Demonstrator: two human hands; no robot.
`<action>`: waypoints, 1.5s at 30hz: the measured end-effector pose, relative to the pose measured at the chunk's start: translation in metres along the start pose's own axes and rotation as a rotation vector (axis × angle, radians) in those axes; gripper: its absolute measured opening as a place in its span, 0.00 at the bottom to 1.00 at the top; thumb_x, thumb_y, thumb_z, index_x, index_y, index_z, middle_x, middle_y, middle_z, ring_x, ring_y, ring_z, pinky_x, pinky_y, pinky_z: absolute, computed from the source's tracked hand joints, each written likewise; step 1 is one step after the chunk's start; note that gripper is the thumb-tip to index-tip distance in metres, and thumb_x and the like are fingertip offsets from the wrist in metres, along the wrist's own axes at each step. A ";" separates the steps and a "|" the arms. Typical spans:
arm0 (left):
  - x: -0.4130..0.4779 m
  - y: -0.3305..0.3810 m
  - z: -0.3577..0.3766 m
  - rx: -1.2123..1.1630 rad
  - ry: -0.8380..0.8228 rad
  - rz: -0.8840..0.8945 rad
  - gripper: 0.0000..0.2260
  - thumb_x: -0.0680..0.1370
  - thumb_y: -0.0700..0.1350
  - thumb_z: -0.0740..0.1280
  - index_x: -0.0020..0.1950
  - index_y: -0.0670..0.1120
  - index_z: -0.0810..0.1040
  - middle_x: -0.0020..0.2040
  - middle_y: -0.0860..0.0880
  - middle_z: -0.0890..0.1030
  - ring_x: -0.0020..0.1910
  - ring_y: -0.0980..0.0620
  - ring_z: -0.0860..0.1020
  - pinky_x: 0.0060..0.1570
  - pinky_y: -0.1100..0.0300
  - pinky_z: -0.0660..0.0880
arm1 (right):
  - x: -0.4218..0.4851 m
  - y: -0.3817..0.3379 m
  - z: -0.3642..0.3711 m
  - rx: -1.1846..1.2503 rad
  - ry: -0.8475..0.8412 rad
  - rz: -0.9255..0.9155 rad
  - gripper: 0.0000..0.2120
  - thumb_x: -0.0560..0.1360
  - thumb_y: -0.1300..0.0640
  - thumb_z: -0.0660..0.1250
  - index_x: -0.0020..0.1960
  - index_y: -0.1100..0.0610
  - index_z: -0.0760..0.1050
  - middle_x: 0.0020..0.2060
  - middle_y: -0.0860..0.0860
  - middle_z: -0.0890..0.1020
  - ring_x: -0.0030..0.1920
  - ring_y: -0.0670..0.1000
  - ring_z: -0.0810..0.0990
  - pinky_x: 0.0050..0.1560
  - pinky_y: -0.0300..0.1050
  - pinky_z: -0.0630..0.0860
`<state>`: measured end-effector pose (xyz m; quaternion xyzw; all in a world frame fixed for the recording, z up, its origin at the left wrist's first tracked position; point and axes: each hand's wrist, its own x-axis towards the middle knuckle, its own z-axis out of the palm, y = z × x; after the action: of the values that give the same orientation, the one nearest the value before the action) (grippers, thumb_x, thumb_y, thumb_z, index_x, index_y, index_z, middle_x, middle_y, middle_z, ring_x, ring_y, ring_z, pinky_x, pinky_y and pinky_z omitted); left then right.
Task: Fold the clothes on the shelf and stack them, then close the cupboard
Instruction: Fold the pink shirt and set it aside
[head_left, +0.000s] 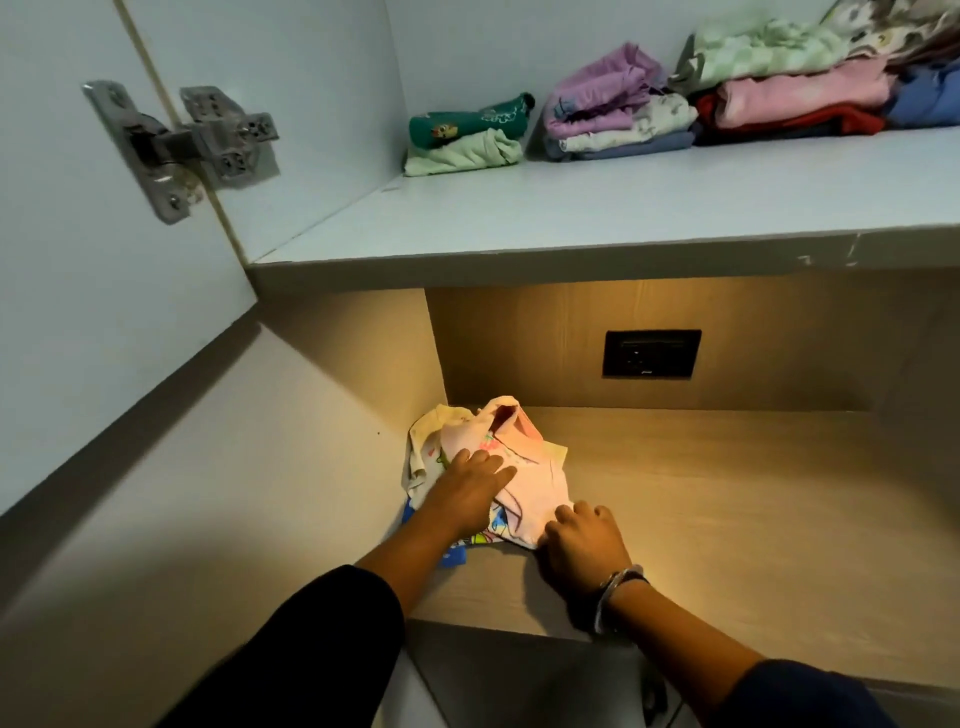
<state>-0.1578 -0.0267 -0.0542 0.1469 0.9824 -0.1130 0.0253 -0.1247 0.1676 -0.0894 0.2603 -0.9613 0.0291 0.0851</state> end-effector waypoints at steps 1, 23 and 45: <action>0.003 -0.002 0.002 -0.032 0.003 0.002 0.30 0.73 0.46 0.70 0.74 0.50 0.65 0.72 0.46 0.70 0.70 0.44 0.66 0.70 0.47 0.61 | 0.003 0.005 -0.005 0.052 0.041 0.019 0.14 0.74 0.45 0.60 0.44 0.52 0.80 0.40 0.51 0.81 0.42 0.55 0.75 0.43 0.50 0.69; 0.025 0.071 -0.165 -0.982 0.280 -0.053 0.24 0.63 0.69 0.72 0.49 0.55 0.75 0.40 0.56 0.79 0.36 0.60 0.77 0.33 0.65 0.72 | 0.039 0.174 -0.189 1.151 0.777 0.302 0.09 0.77 0.59 0.58 0.43 0.58 0.76 0.35 0.50 0.78 0.34 0.39 0.76 0.34 0.28 0.71; 0.039 0.237 -0.129 -0.624 0.159 0.116 0.38 0.69 0.56 0.74 0.71 0.59 0.55 0.65 0.56 0.70 0.55 0.52 0.75 0.53 0.62 0.77 | -0.096 0.313 -0.196 1.183 0.541 0.483 0.06 0.73 0.53 0.71 0.39 0.54 0.81 0.32 0.49 0.83 0.36 0.51 0.79 0.38 0.45 0.77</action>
<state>-0.1271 0.2348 0.0172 0.1962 0.9585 0.2070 -0.0012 -0.1725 0.5052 0.0823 0.0255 -0.7600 0.6302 0.1566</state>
